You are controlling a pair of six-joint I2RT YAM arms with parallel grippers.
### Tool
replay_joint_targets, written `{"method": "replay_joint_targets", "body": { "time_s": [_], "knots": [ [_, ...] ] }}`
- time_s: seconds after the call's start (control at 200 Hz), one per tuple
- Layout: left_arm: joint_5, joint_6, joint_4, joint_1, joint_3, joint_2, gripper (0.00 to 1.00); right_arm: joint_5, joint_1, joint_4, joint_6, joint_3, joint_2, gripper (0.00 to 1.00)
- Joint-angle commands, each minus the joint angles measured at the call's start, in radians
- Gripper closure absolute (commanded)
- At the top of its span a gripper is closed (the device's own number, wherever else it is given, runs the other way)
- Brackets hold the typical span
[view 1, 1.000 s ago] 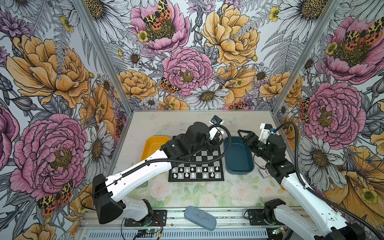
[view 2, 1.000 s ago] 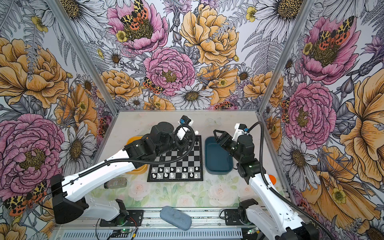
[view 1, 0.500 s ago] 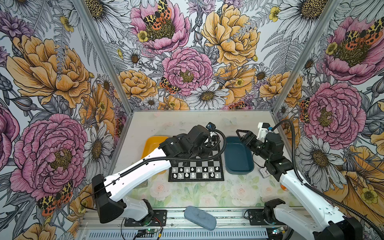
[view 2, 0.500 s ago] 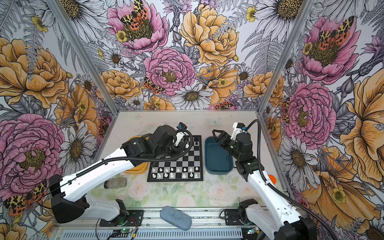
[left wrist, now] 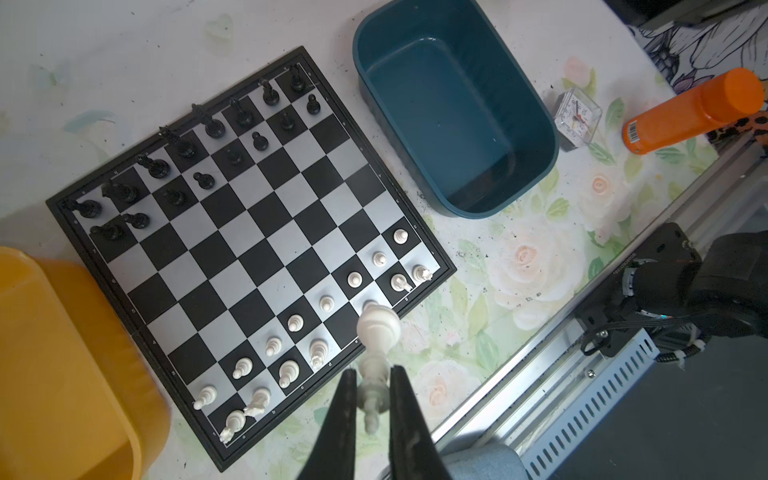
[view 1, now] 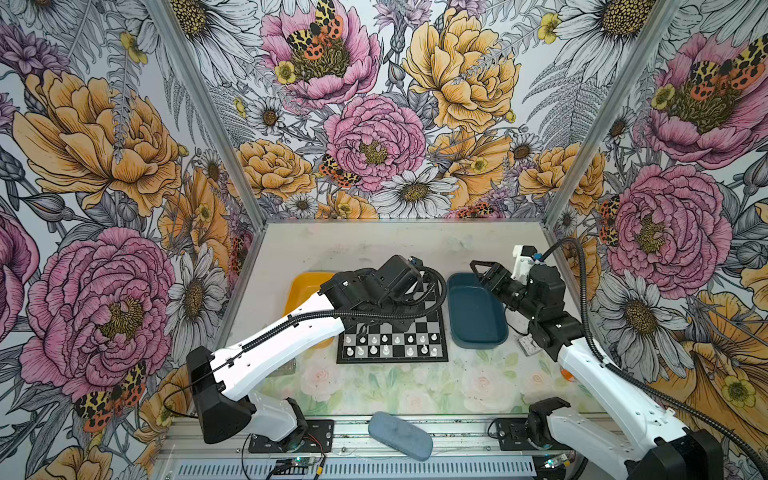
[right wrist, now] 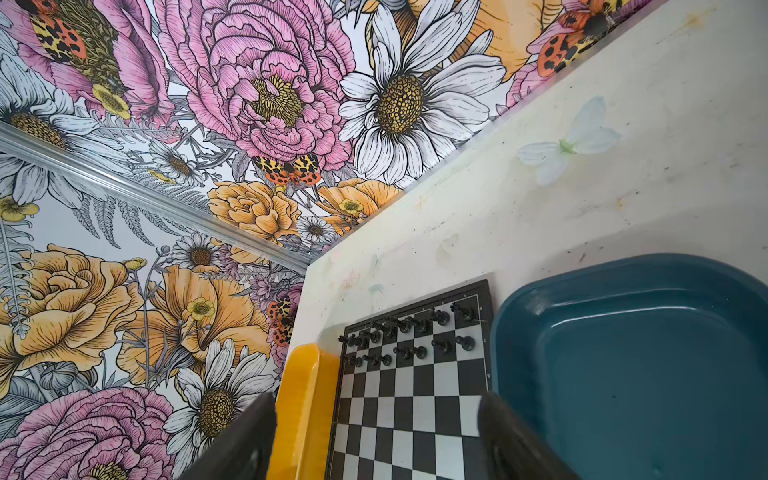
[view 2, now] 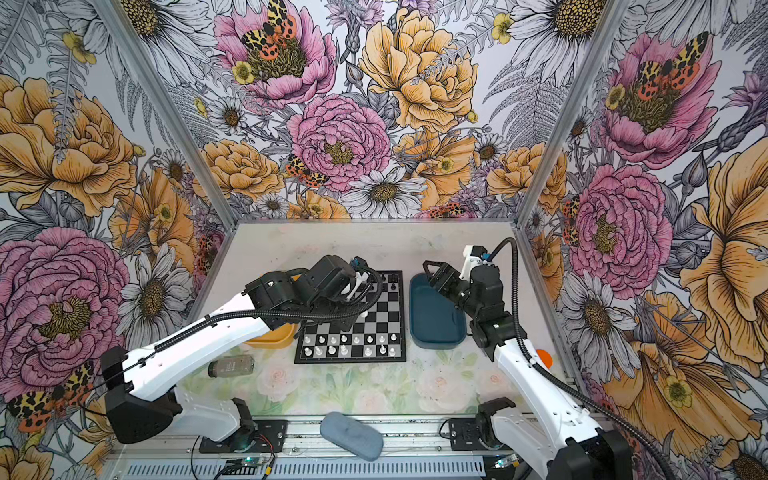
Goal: Set up the chess pieces on the board
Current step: 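Carry the white pawn with the left gripper over the board's near row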
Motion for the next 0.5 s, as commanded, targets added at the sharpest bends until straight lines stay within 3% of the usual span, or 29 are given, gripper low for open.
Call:
{"method": "replay_joint_targets", "body": {
  "time_s": [0.0,0.495],
  "knots": [
    [0.038,-0.028,-0.072,-0.001,0.02,0.023,1.0,-0.006,-0.006,-0.001,-0.023,-0.01,0.005,0.22],
    [0.055,-0.025,-0.154,-0.013,0.024,0.111,1.0,-0.012,-0.006,0.006,-0.038,-0.035,0.042,0.22]
  ]
}}
